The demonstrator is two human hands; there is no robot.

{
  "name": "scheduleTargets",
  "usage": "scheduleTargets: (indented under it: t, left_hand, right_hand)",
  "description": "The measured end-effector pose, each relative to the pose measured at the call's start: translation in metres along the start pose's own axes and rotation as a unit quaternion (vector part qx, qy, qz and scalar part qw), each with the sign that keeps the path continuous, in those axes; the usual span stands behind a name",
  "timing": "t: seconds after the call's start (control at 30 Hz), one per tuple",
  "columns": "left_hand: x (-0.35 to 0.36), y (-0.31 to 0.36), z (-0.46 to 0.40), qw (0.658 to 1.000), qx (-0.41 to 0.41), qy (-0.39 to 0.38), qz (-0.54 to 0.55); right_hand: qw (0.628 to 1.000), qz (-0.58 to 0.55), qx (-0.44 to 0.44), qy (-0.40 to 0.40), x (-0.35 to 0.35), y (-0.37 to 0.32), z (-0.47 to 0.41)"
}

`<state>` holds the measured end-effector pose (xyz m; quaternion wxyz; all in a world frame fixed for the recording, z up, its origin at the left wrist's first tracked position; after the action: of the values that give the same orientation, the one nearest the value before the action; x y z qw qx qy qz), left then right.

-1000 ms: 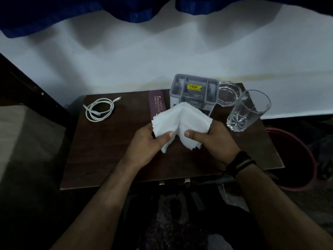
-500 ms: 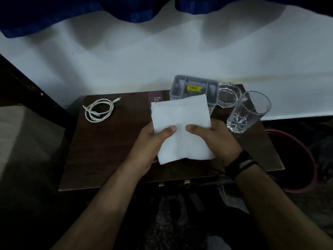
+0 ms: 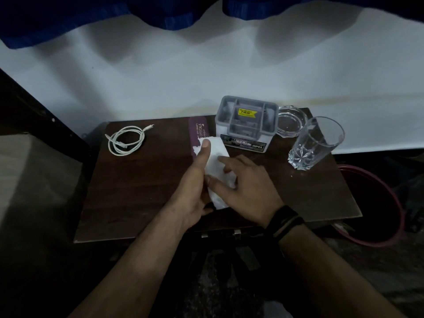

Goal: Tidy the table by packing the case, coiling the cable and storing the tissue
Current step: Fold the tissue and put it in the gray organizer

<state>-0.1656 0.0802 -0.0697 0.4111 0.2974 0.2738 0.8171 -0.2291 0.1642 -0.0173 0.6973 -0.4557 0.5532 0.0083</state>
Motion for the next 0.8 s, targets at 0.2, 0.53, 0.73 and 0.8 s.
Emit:
scheduleTargets:
  t: [0.2, 0.53, 0.73, 0.8]
  left_hand:
    - [-0.007, 0.014, 0.0, 0.996, 0.079, 0.021, 0.023]
    - [0.012, 0.017, 0.004, 0.991, 0.131, -0.002, -0.015]
    - [-0.006, 0.025, 0.001, 0.99, 0.141, 0.002, -0.021]
    - [-0.008, 0.024, -0.002, 0.99, 0.133, -0.022, -0.053]
  right_hand:
    - [0.982, -0.182, -0.019, 0.055, -0.012, 0.008, -0.002]
    - [0.839, -0.514, 0.177, -0.019, 0.029, 0.025, -0.004]
    - [0.863, -0.469, 0.182, -0.042, 0.016, 0.047, -0.006]
    - [0.853, -0.482, 0.196, -0.042, 0.015, 0.052, -0.004]
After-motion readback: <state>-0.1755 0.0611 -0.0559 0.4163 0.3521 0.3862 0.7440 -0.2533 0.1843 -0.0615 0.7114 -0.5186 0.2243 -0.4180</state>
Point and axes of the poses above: each hand's wrist, its own z-axis away from the middle knuckle, its own x-axis out of the palm, y = z × x, the point moved 9 cm from there along -z, towards the middle knuckle, and after that the axes turned 3 degrees about -y, right-handed, at the moved point
